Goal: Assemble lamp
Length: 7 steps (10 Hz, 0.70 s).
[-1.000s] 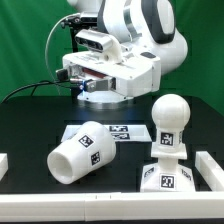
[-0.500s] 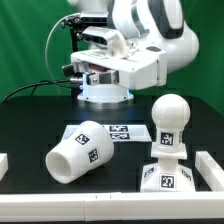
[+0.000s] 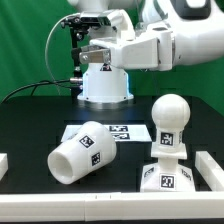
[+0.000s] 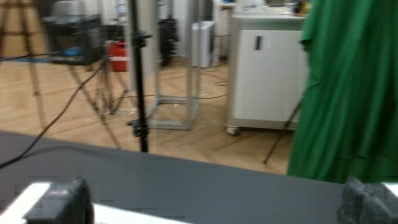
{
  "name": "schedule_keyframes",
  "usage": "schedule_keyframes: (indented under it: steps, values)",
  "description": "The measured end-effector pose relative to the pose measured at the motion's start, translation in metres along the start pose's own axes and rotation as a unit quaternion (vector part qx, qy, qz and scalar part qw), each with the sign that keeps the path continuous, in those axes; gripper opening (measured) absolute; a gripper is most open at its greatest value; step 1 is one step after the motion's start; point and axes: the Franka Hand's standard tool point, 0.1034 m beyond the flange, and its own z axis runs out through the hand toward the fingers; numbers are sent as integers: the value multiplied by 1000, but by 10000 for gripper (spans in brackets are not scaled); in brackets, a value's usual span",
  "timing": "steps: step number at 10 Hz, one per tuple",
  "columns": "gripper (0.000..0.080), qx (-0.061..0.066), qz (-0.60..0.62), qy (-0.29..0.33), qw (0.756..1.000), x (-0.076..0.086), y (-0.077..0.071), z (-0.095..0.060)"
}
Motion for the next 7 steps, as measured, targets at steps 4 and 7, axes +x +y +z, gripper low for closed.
schedule_keyframes:
  steps: [4, 7]
  values:
    - [699, 156, 10, -3, 988, -14, 17, 22]
    - [699, 250, 5, 0, 968, -11, 14, 19]
